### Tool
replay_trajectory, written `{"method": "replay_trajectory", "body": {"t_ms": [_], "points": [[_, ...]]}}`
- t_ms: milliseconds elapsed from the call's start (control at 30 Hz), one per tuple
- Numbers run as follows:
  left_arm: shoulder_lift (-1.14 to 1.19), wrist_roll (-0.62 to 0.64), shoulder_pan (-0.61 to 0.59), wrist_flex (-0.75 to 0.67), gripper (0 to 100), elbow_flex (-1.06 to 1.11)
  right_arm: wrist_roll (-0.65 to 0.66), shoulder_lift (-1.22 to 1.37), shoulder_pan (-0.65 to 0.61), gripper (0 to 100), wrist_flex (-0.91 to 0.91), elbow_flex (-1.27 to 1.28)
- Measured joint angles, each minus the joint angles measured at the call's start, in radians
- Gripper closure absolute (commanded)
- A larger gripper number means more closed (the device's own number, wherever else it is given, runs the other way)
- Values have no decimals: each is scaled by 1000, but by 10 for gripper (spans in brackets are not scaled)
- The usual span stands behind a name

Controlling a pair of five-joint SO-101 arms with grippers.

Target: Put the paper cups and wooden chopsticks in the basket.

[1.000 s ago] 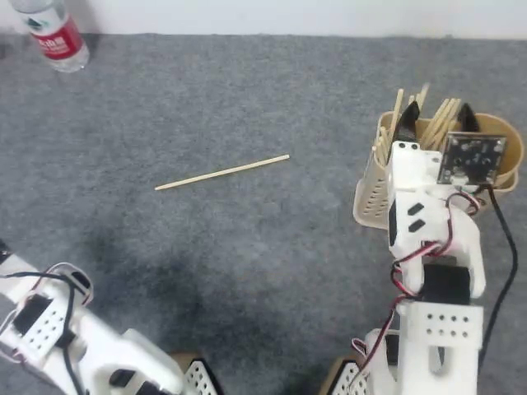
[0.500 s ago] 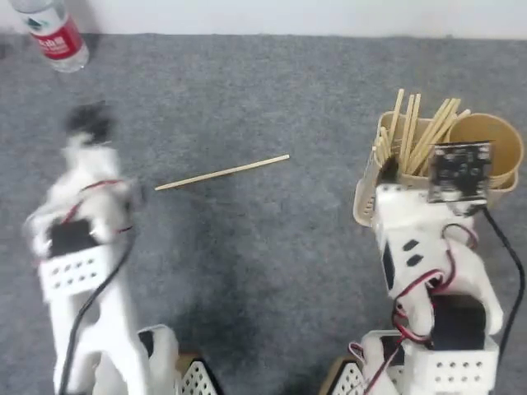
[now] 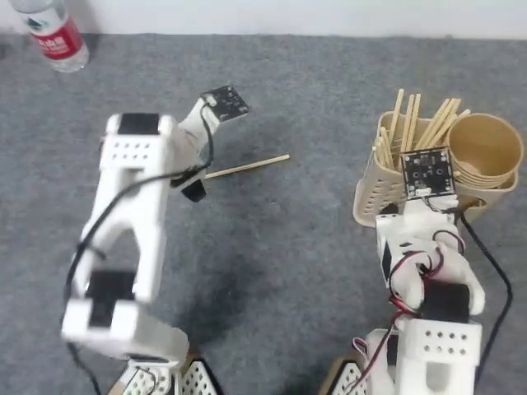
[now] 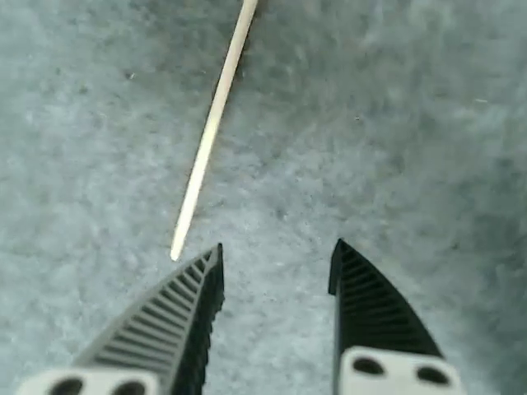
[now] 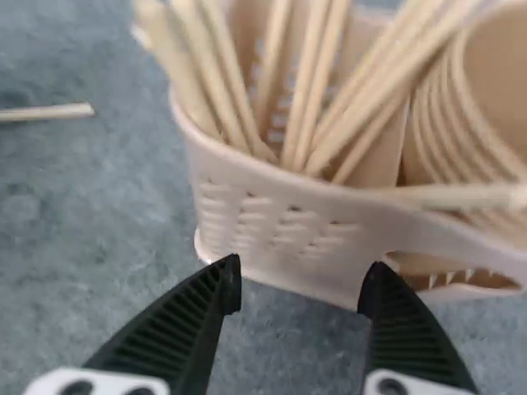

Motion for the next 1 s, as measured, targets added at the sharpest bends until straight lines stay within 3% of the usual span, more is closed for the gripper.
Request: {"method": "replay_trajectory", "body": {"t_ms": [633,833,1000], "points": [[743,-239,-8,15,809,-603,3,0,2,764,15,31],[908,-262,-9,166,988,-876,6,0,0,764,15,31],[1057,-319,11,354,989,-1146,6,0,0,764,15,31]]}}
